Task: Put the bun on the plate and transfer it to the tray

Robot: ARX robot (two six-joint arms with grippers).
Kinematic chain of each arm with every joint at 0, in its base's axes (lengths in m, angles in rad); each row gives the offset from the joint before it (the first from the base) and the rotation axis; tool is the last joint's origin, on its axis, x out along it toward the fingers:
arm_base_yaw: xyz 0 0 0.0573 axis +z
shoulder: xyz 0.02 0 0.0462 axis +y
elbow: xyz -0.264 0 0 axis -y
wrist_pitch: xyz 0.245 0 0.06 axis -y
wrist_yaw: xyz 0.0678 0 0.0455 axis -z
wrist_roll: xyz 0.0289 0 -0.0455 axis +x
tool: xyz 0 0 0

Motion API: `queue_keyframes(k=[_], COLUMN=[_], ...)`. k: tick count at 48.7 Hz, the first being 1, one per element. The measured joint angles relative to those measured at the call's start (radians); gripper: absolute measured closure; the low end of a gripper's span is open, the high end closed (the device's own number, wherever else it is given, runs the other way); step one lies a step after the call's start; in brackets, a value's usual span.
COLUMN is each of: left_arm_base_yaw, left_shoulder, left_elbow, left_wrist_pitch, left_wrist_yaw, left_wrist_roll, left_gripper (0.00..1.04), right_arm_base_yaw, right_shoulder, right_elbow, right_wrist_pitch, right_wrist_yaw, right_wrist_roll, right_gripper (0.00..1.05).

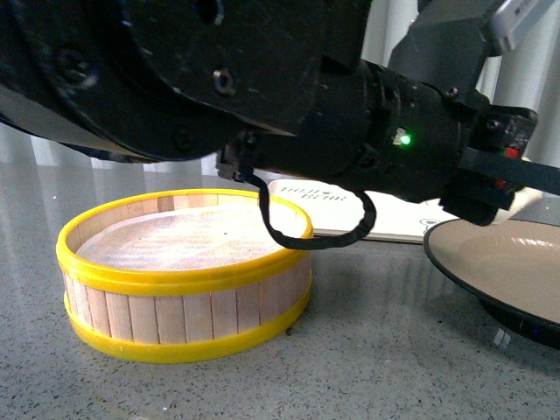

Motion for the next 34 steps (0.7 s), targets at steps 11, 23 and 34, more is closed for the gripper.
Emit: queue_keyframes(k=[11, 23, 34], left_arm_base_yaw=[-0.026, -0.043, -0.059], left_shoulder=[0.064, 0.117, 0.173], left_elbow=[0.055, 0.129, 0.218], left_wrist_pitch=[-0.017, -0.057, -0.101], left_wrist_yaw=[-0.011, -0.024, -0.041], left_wrist_roll=[0.012, 0.015, 0.021], left_gripper=[0.99, 0.99, 0.99], right_arm_base_yaw=[0.0, 0.0, 0.0], right_shoulder=[0.0, 0.0, 0.0], right_elbow=[0.0, 0.0, 0.0], right_wrist_pitch=[0.0, 0.0, 0.0], right_wrist_yaw=[0.0, 0.0, 0.0], right_wrist_roll=[0.0, 0.0, 0.0], right_gripper=[0.08, 0.08, 0.08])
